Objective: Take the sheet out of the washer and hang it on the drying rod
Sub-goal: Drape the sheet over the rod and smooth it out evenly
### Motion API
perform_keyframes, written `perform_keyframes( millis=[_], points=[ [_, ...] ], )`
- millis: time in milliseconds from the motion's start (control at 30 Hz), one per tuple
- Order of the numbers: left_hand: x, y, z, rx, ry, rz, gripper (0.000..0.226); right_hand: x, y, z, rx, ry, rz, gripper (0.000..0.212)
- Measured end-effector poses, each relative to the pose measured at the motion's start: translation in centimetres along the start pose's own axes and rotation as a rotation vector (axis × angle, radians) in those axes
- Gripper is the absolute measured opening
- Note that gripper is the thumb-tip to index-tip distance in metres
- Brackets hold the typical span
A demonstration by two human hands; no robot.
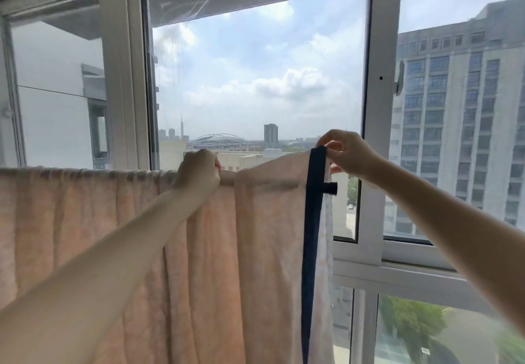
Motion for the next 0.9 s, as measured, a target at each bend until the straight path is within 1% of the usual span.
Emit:
perform_keyframes(
  millis=[33,100,133,167,200,233,300,367,400,567,667,733,767,833,900],
  points=[
    [-0.5,0.2,0.2,0.03,0.036,-0.05,0.018,0.1,0.2,0.2,-0.003,-0.005,-0.004,0.012],
    [-0.1,0.3,1.2,0.054,0.048,-0.213,0.014,0.3,0.4,0.6,-0.026,-0.001,0.025,0.011],
    [0.7,0.2,1.7,0.07,0.022,-0.275,0.015,0.4,0.4,0.8,-0.046,0.008,0.052,0.01],
    [1.8,0.1,2.2,0.094,-0.038,-0.288,0.017,0.4,0.3,1.0,-0.066,0.016,0.067,0.01],
    [3.1,-0.2,2.8,0.111,-0.119,-0.244,0.019,0.5,0.2,1.2,-0.082,0.019,0.074,0.01],
    [4.3,-0.7,3.3,0.092,-0.19,-0.157,0.019,0.5,0.2,1.4,-0.093,0.019,0.076,0.01],
    [6.2,-2.2,3.9,-0.052,-0.265,0.006,0.019,0.5,0.2,1.8,-0.101,0.021,0.085,0.01],
    [6.9,-3.8,4.1,-0.184,-0.258,0.029,0.024,0.4,0.2,2.0,-0.102,0.03,0.091,0.009],
    [6.8,-3.9,4.1,-0.195,-0.237,0.031,0.025,0.5,0.2,2.2,-0.103,0.034,0.092,0.009],
    [3.1,-2.5,3.3,-0.05,-0.064,-0.095,0.03,2.4,-0.7,4.1,-0.151,0.003,0.109,0.011],
    [3.2,-1.9,3.7,-0.015,-0.021,-0.068,0.028,3.7,-2.0,5.5,-0.173,-0.039,0.084,0.01],
    [4.8,-1.1,5.0,0.074,-0.077,-0.023,0.024,4.0,-2.9,6.1,-0.194,-0.065,0.039,0.004],
    [5.8,-0.7,6.0,0.124,-0.125,-0.003,0.022,4.0,-3.4,6.3,-0.211,-0.077,0.009,0.005],
    [7.9,-0.6,8.1,0.2,-0.251,0.037,0.021,3.8,-4.5,6.8,-0.253,-0.101,-0.039,0.013],
    [10.4,-1.6,10.3,0.213,-0.379,0.042,0.018,3.9,-5.5,7.3,-0.303,-0.132,-0.09,0.029]
  ],
)
Point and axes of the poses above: each hand's wrist, its own z-axis away from the middle knuckle, its own y-axis out of the back of the hand, x = y × z, the point moved 10 cm from there along -z, towards the middle knuckle, and after that the axes turned 6 degrees about y, right-handed, at the moved point
